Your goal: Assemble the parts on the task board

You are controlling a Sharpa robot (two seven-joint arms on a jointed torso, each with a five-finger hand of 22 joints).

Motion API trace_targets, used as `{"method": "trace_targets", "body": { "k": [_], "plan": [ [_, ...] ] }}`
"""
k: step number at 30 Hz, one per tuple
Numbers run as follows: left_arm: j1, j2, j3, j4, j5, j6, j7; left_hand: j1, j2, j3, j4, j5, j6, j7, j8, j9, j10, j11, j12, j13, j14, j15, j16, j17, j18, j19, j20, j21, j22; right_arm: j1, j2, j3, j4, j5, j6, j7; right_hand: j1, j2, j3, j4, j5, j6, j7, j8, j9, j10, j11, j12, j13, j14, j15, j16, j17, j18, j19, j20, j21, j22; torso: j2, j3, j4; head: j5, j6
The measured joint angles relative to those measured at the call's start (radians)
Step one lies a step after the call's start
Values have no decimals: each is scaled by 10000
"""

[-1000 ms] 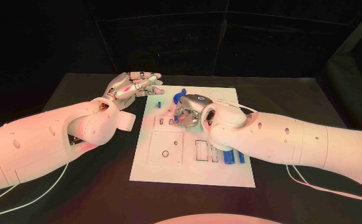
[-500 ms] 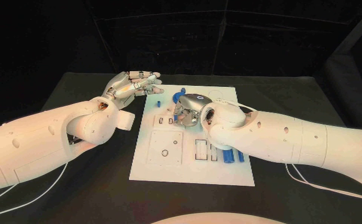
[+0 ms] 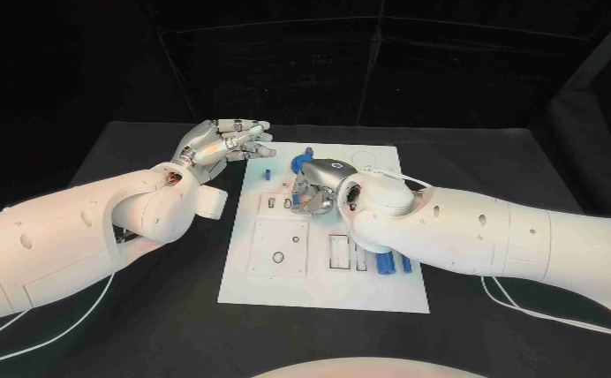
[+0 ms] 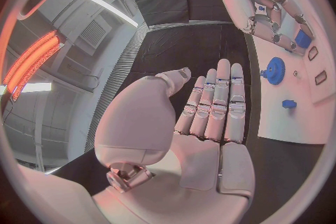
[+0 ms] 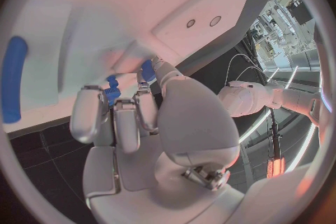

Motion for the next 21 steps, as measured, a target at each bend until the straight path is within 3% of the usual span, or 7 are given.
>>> {"method": "trace_targets", "body": {
  "k": [10,21],
  "plan": [
    [0,-2,0,-2,0,2,-3,0,0,0,0,0,0,0,0,0,0,0,0,0,0,0,0,0,0,0,0,0,0,-10,3,-3,6,-65,-12,-25,-84,-84,-67,67,0,-111,40,-68,-22,-39,39,-69,0,0,0,-17,-1,-1,-21,21,0,-20,1,0,5,-14,-5],
    [0,-5,0,-1,0,5,-7,0,0,-28,-28,0,-24,23,40,0,-4,4,0,0,0,0,0,5,0,0,0,0,1,-55,11,-34,53,-97,-192,-83,-419,-419,-477,340,-120,-763,173,-350,-55,-459,195,-614,0,2,142,-17,-2,0,-62,84,-38,-52,1,0,6,-20,1]
  ]
}}
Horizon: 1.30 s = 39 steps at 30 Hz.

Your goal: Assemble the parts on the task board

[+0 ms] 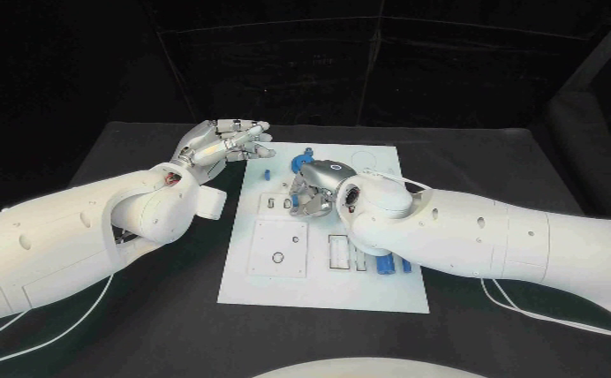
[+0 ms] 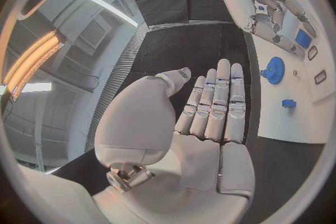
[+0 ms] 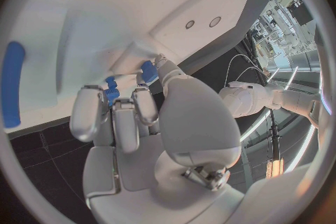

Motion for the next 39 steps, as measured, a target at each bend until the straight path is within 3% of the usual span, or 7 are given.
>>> {"method": "trace_targets", "body": {
  "k": [9,18,25,30,33,35,39],
  "plan": [
    [0,2,0,-20,0,17,-1,12,12,-22,-22,0,25,-10,106,17,-6,6,49,9,-3,-3,0,3,1,42,29,-43,0,-145,-198,-49,308,-203,-706,39,-7,-172,-431,320,200,-706,160,-114,8,-230,135,-280,-78,-31,112,-40,-1,-1,-6,134,0,-30,1,8,0,-11,20],
    [0,-24,-1,-124,-67,23,-133,-128,-48,-411,-39,0,669,-267,251,29,732,-323,-1,8,490,-298,375,125,0,494,-181,14,63,-111,-1093,-38,1217,-436,-1833,690,566,-575,-879,1336,220,-1166,270,-65,9,-292,197,-296,-191,-1,216,-40,-2,-1,-79,206,-37,-67,-13,12,-2,36,70],
    [25,-80,-1,-315,-841,15,-809,-578,-588,-1753,135,-41,960,-309,224,23,1427,-497,66,283,1346,-526,1165,561,-1,1357,-454,375,236,346,-1979,128,1645,403,-2561,2124,903,-335,-818,1597,319,-1194,299,-9,14,-367,272,-448,-348,-1,215,-159,-2,0,-96,297,-164,-282,-32,18,-23,44,146],
    [130,-98,-1,-484,-1958,10,-1631,-854,-644,-2949,608,-41,1362,-602,348,115,2223,-812,778,908,2047,-877,2349,1262,0,2251,-800,838,478,879,-2575,285,1682,1942,-2651,3031,1068,-170,-818,1597,703,-1172,277,125,36,-633,216,-815,-662,-1,215,-334,-3,0,-315,291,-427,-683,-90,43,-23,95,141],
    [269,-94,-1,-568,-2874,108,-2383,-1380,-491,-3771,1294,-41,1623,-862,552,261,2695,-1086,1602,1594,2751,-1154,4029,2526,-1,3151,-1136,1453,823,1156,-2940,315,1659,2867,-2629,3423,1084,-153,-890,1575,1113,-1139,244,155,36,-722,198,-896,-778,-1,215,-410,-3,0,-367,240,-497,-810,-136,73,-35,134,114],
    [388,-60,-1,-598,-3530,233,-2947,-1721,-202,-4464,1519,-89,1694,-937,708,425,2593,-1277,2282,2278,3616,-1320,6587,5317,-1,3727,-1350,2045,1212,1293,-3122,320,1582,3328,-2599,3597,1084,-153,-902,1563,1164,-1139,244,155,36,-722,198,-895,-787,-1,215,-410,-3,-1,-366,240,-497,-836,-164,93,-43,157,100],
    [589,131,5,-631,-5012,597,-4257,-1549,218,-5110,1600,-89,1813,-1137,1099,785,2241,-1373,3434,3379,4439,-1539,9381,8943,-1,4318,-1614,3124,1979,1465,-3341,342,1255,4084,-2527,3807,1084,-153,-962,1569,1218,-1132,238,197,45,-722,197,-895,-809,-1,215,-447,-4,-1,-366,240,-497,-847,-235,146,-76,213,48]
  ]
}}
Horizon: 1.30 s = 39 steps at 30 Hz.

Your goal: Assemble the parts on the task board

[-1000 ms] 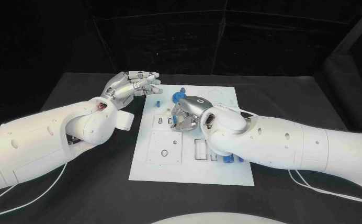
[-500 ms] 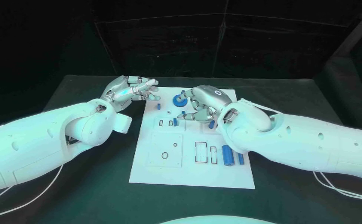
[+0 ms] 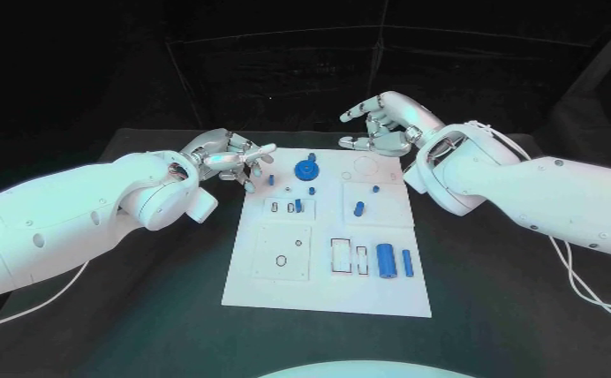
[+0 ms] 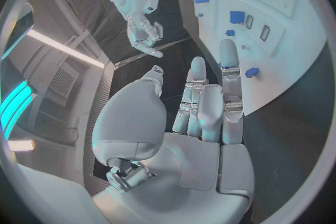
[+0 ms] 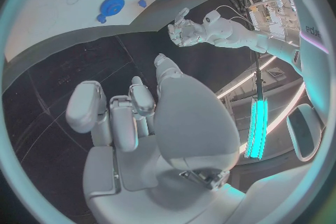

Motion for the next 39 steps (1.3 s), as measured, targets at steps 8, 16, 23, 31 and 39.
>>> {"method": "trace_targets", "body": {
  "k": [8,16,23,31,39],
  "plan": [
    [473,666,-42,-284,-2251,780,-2391,548,538,445,-14,1,-234,-289,1213,1052,-198,-249,3078,3072,83,-234,1900,719,-613,563,-230,5859,6220,100,-140,-6,-391,795,172,137,0,0,0,0,0,30,-30,7,-1,0,0,0,-11,0,0,0,0,1,0,0,0,-12,-105,76,-51,54,-58],
    [872,1429,-360,-644,-3482,1619,-4098,-462,273,89,3,1,-576,-281,1702,1570,-1,-331,4136,4356,83,-234,1929,718,-773,563,-229,7551,8183,116,-161,-7,-505,1071,405,139,-2,2,-69,14,41,30,-30,7,-1,1,0,-22,-33,0,0,-42,-1,0,0,0,-38,-47,-158,105,-75,98,-122],
    [980,2123,-518,-992,-4304,2148,-5068,-663,413,-608,1,2,-702,-334,2128,2079,323,-368,4887,5314,83,-234,1929,717,-934,563,-229,8190,8951,123,-121,-7,-602,1170,605,87,-40,40,-119,9,95,30,-30,7,-2,1,0,-38,-42,0,0,-42,-1,0,0,0,-38,-66,-170,106,-79,101,-122],
    [1017,2791,-629,-1453,-4690,2534,-5580,-722,703,-908,2,2,-862,-350,2268,2350,338,-384,5051,5612,83,-233,1929,716,-933,562,-229,8425,9272,123,1,-8,-698,1203,774,11,-40,40,-194,-3,225,30,-30,45,-3,2,0,-38,-87,0,0,-42,-1,-1,-34,-34,-83,-110,-170,111,-83,137,-133],
    [1027,3267,-693,-1774,-4837,2881,-5808,-637,812,-938,-22,6,-899,-386,2353,2449,372,-349,5100,5712,82,-232,1929,716,-932,562,-228,8485,9390,123,105,-9,-818,1214,864,-78,-11,69,-228,7,280,30,-30,45,-4,-35,-36,-38,-88,0,0,-79,-1,-1,-34,-34,-83,-133,-158,104,-88,123,-164]
  ]
}}
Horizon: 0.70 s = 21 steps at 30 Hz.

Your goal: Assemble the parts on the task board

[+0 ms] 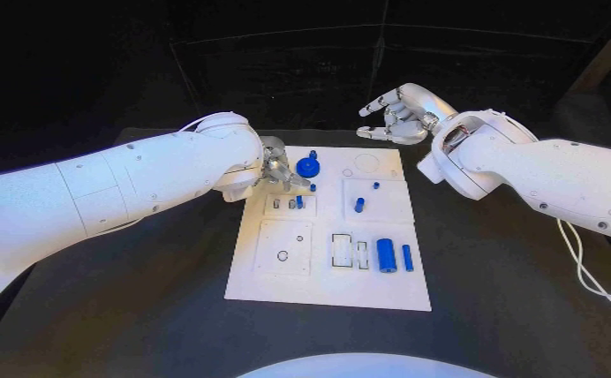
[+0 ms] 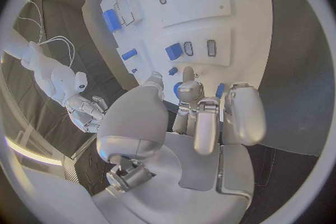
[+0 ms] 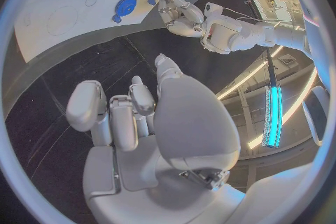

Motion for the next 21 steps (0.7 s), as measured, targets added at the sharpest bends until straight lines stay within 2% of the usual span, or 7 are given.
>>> {"method": "trace_targets", "body": {
  "k": [6,11,21],
  "plan": [
    [2,221,-49,-193,-43,308,-113,114,114,-50,-5,0,-35,35,49,81,0,0,52,17,0,1,0,-1,1,0,0,31,48,0,66,-1,-60,3,47,-59,10,10,0,0,0,0,0,0,0,0,0,0,-14,0,0,0,8,0,0,0,-36,-22,5,-9,0,7,-29],
    [2,386,-86,-355,-61,522,-166,118,118,-50,-6,1,-35,36,50,110,0,0,52,43,0,1,0,-1,1,0,0,87,74,0,117,-1,-105,6,77,-92,10,10,0,0,0,36,-35,0,0,0,0,0,-15,0,0,0,7,0,0,0,-36,-22,5,-19,1,7,-60],
    [2,533,-153,-511,-81,865,-206,208,208,-49,-6,1,-71,-1,90,188,-1,0,102,118,-1,1,0,-2,1,0,0,134,154,0,166,-1,-139,10,112,-131,-45,65,0,0,-1,36,-36,0,-1,0,0,-39,-19,0,0,0,6,0,0,0,-36,-53,3,-19,10,-11,-115]
  ]
}}
